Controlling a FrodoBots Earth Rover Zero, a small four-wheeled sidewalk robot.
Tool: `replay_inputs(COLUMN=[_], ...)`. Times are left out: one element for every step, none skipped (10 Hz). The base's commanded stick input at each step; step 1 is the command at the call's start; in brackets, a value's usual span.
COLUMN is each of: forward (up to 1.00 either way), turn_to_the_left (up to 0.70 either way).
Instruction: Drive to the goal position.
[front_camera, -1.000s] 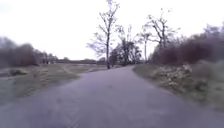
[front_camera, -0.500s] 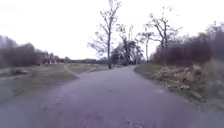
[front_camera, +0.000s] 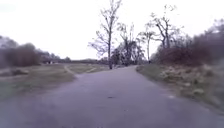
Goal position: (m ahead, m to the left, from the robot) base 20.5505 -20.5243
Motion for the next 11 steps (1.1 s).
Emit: replay_inputs(forward=[1.00,1.00,1.00,1.00,1.00,1.00,1.00,1.00,1.00,1.00,1.00], turn_to_the_left=[0.00,0.00,0.00,0.00,0.00,0.00,0.00,-0.01,-0.11,-0.30,-0.40])
